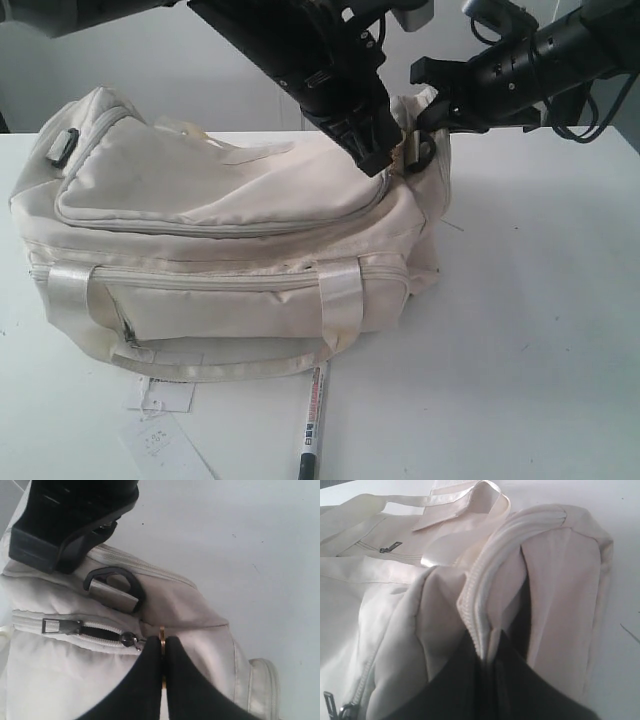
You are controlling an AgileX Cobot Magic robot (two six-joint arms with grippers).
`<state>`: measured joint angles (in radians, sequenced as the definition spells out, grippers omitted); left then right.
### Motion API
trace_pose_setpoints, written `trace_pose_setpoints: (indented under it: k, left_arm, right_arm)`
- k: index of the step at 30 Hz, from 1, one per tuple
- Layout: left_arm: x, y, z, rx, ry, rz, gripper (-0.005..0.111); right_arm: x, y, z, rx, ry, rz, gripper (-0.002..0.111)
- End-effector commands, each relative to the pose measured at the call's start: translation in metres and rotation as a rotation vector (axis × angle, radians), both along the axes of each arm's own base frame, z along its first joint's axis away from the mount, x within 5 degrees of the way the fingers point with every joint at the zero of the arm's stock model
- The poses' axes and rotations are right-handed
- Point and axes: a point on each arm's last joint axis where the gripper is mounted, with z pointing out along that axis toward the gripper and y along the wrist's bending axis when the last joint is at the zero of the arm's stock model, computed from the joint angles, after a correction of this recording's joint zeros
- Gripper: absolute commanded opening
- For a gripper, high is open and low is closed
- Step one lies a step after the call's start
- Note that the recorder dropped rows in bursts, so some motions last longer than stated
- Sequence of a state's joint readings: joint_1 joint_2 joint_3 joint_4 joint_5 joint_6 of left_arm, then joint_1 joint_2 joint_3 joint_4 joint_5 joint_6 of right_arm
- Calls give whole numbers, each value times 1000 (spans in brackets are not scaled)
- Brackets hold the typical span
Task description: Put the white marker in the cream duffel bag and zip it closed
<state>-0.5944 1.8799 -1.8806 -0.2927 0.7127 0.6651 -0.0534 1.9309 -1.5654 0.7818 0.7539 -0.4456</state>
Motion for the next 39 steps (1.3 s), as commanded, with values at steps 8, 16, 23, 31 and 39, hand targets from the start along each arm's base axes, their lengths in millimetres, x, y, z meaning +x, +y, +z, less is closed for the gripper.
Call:
trace_pose_setpoints:
  k: [8,16,23,31,39]
  left_arm:
    - [-28,5,16,24,115,-49,0]
    - [-34,10,14,82,167,-53,0]
    - [-36,11,13,96,193,-41,0]
    - [-39,11,22,59,164,-41,0]
    - [-24,4,12,14,101,24,0]
  right_arm:
    - [3,-4,4,28,-10,-61,0]
    - [3,-4,4,30,-7,-62,0]
    - [3,-4,4,33,-5,-65,0]
    - [3,-4,5,34,-5,-65,10]
    - [-1,-11,24,23,-38,-50,53]
